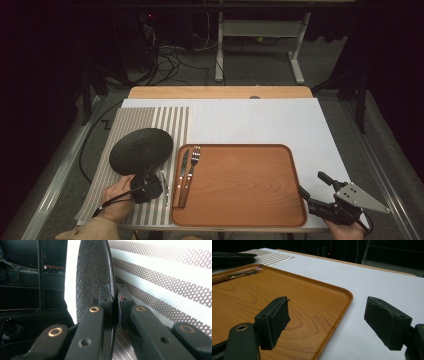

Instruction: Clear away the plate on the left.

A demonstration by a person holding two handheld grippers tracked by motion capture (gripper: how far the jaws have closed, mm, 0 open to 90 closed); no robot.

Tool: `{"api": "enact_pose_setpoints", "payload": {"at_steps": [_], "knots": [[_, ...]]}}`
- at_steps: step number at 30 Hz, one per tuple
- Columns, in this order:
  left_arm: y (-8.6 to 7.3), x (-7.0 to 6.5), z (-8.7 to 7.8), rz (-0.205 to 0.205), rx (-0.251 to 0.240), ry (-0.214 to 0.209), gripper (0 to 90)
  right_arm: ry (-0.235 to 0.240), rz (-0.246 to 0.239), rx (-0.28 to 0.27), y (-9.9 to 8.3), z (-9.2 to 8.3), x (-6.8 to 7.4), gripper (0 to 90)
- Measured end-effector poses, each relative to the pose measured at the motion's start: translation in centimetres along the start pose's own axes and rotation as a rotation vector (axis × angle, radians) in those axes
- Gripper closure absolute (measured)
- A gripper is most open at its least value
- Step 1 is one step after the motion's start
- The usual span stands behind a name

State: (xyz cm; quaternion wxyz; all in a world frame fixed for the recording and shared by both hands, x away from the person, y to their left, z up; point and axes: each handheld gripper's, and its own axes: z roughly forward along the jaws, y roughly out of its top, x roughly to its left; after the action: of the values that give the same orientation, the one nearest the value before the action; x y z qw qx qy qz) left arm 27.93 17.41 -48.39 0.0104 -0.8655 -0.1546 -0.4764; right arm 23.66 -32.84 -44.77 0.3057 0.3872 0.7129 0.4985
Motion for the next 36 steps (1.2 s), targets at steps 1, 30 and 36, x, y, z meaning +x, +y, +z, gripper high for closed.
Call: {"api": "enact_pose_setpoints", "payload": {"at_steps": [1,30,36], "knots": [[0.0,0.1,-0.1,0.000,-0.001,0.004,81.6,0.000,-0.001,0.001,0.0,0.0,0.0,20.9],[0.6,1.2,-2.0,0.031,-0.062,-0.004,81.5,-0.003,0.010,0.004,0.0,0.1,-0.1,20.8],[1.1,1.1,-2.6,0.043,-0.083,0.001,81.5,-0.003,0.012,0.001,0.0,0.0,-0.1,20.8]]}}
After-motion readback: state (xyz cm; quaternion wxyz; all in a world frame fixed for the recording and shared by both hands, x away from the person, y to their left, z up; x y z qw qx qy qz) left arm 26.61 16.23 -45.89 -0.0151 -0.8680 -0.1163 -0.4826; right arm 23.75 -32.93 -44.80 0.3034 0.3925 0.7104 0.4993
